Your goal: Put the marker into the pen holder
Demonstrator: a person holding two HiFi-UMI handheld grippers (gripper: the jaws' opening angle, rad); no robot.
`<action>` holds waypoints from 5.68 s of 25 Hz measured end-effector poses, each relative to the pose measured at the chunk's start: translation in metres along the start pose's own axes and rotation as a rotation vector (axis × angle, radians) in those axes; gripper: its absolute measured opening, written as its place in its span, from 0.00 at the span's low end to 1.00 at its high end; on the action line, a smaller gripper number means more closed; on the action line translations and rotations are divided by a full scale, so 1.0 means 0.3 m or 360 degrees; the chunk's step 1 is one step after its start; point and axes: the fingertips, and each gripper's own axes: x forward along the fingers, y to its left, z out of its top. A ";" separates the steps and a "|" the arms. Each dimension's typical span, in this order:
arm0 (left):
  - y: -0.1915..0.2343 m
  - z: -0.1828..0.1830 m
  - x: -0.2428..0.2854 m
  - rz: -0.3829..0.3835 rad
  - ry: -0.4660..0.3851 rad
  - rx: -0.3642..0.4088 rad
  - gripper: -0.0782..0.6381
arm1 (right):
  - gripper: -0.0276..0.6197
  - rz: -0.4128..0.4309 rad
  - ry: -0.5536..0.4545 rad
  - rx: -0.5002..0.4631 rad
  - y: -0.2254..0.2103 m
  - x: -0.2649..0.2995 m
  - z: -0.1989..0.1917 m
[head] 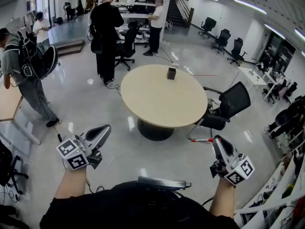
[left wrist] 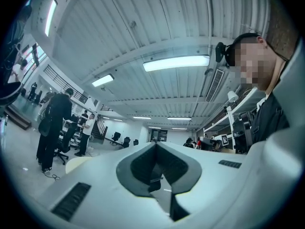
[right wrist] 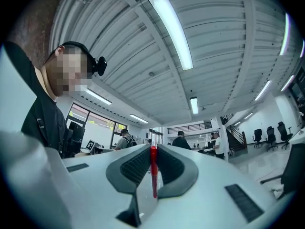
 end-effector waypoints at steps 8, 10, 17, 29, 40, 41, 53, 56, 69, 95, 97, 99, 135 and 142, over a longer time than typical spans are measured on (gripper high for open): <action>-0.143 -0.038 0.306 0.0155 -0.0069 0.0064 0.11 | 0.11 0.0152 -0.0047 -0.0009 -0.388 -0.112 0.081; -0.171 -0.053 0.412 0.0163 -0.0085 0.0060 0.11 | 0.11 0.0175 -0.0048 -0.0002 -0.490 -0.136 0.103; -0.205 -0.142 0.692 0.0170 -0.0035 0.0077 0.11 | 0.11 0.0207 -0.0048 0.0051 -0.767 -0.196 0.065; 0.113 -0.177 0.910 0.0113 -0.0003 0.0016 0.11 | 0.11 0.0134 0.0017 0.0072 -1.010 0.022 -0.053; 0.806 -0.069 1.128 -0.0137 -0.0025 -0.0025 0.11 | 0.11 -0.0075 0.0048 -0.0045 -1.185 0.589 -0.129; 0.855 -0.070 1.142 -0.0147 -0.0022 -0.0036 0.11 | 0.11 -0.0084 0.0053 -0.0048 -1.200 0.630 -0.142; 1.213 -0.190 1.386 -0.0091 0.0064 -0.0122 0.11 | 0.11 -0.0071 0.0118 0.0021 -1.554 0.902 -0.324; 1.244 -0.198 1.497 -0.0018 0.0056 -0.0076 0.11 | 0.11 0.0002 0.0100 0.0032 -1.721 0.941 -0.359; 1.302 -0.333 1.772 0.0275 0.0199 -0.0011 0.11 | 0.11 0.0173 0.0079 0.0077 -2.262 1.083 -0.474; 2.134 -0.759 2.363 0.0091 0.0363 -0.0117 0.11 | 0.11 -0.0053 0.0274 0.0086 -2.857 1.745 -1.063; 2.190 -0.846 2.421 0.0067 0.0389 -0.0142 0.11 | 0.11 -0.0065 0.0307 0.0106 -2.906 1.778 -1.187; 2.234 -0.944 2.477 0.0038 0.0420 -0.0178 0.11 | 0.11 -0.0076 0.0338 0.0128 -2.947 1.801 -1.314; 2.333 -1.416 2.599 -0.0146 0.0426 -0.0359 0.11 | 0.11 -0.0005 0.0732 -0.0015 -2.930 1.871 -1.980; 2.305 -1.380 2.570 -0.0114 0.0421 -0.0353 0.11 | 0.33 -0.0136 0.0602 0.0084 -2.978 1.832 -1.856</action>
